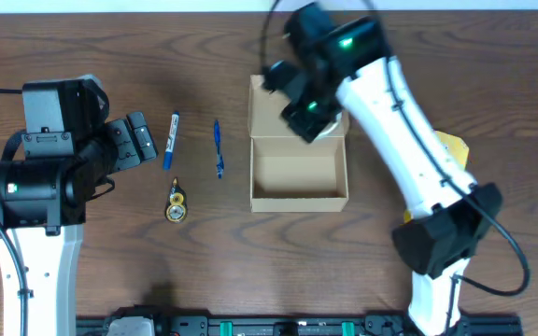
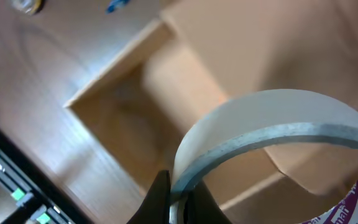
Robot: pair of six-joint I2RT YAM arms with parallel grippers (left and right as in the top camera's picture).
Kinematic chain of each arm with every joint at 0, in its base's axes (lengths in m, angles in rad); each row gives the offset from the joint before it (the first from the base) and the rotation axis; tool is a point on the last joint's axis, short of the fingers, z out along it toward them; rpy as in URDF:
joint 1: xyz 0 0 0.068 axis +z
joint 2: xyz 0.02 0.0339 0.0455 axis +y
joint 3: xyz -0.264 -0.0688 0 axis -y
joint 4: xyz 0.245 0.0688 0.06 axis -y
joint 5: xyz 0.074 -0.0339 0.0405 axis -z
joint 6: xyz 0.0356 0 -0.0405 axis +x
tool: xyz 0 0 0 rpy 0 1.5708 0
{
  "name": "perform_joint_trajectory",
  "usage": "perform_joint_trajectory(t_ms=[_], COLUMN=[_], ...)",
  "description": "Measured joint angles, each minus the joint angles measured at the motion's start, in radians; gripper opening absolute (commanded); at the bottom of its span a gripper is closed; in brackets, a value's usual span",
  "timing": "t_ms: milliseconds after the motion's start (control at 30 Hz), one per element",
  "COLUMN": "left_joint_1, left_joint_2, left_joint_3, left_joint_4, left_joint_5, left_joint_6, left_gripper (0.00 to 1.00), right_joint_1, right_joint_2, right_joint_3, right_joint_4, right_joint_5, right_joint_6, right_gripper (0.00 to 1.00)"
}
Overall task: Pack container
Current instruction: 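Carry the white tape roll with the right gripper over the box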
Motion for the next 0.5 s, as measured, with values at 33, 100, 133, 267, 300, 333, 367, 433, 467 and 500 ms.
perform_joint_trajectory(t_ms=[33,100,133,267,300,333,367,433,467,500], left_joint_1=[0.0,0.0,0.0,0.0,0.0,0.0,0.0,0.0,0.0,0.0], left_joint_2=[0.0,0.0,0.0,0.0,0.0,0.0,0.0,0.0,0.0,0.0], left_joint_3=[0.0,0.0,0.0,0.0,0.0,0.0,0.0,0.0,0.0,0.0], left_joint_4=[0.0,-0.001,-0.002,-0.006,-0.006,-0.006,-0.006,-0.008,-0.008,-0.007], left_joint_5=[0.0,0.0,0.0,0.0,0.0,0.001,0.003,0.003,0.003,0.004], left_joint_6=[0.0,0.0,0.0,0.0,0.0,0.0,0.0,0.0,0.0,0.0], left_gripper=[0.95,0.95,0.95,0.95,0.96,0.95,0.96,0.95,0.95,0.95], right_joint_1=[0.027,0.064,0.087,0.106,0.106,0.105,0.105,0.105,0.106,0.106], right_joint_2=[0.0,0.0,0.0,-0.001,0.0,0.0,0.0,0.0,0.0,0.0], right_joint_3=[0.0,0.0,-0.003,-0.069,-0.089,-0.117,-0.15,-0.233,-0.271,-0.293], right_joint_4=[0.0,-0.001,-0.001,0.013,0.016,0.025,0.034,0.072,0.093,0.105], right_joint_5=[0.008,0.019,0.025,0.035,0.038,0.042,0.043,0.046,0.047,0.048], right_joint_6=[-0.003,-0.007,-0.009,-0.01,-0.01,-0.011,-0.011,-0.011,-0.011,-0.012], right_gripper=[0.02,0.02,0.01,0.02,0.01,0.02,0.02,0.01,0.01,0.01])
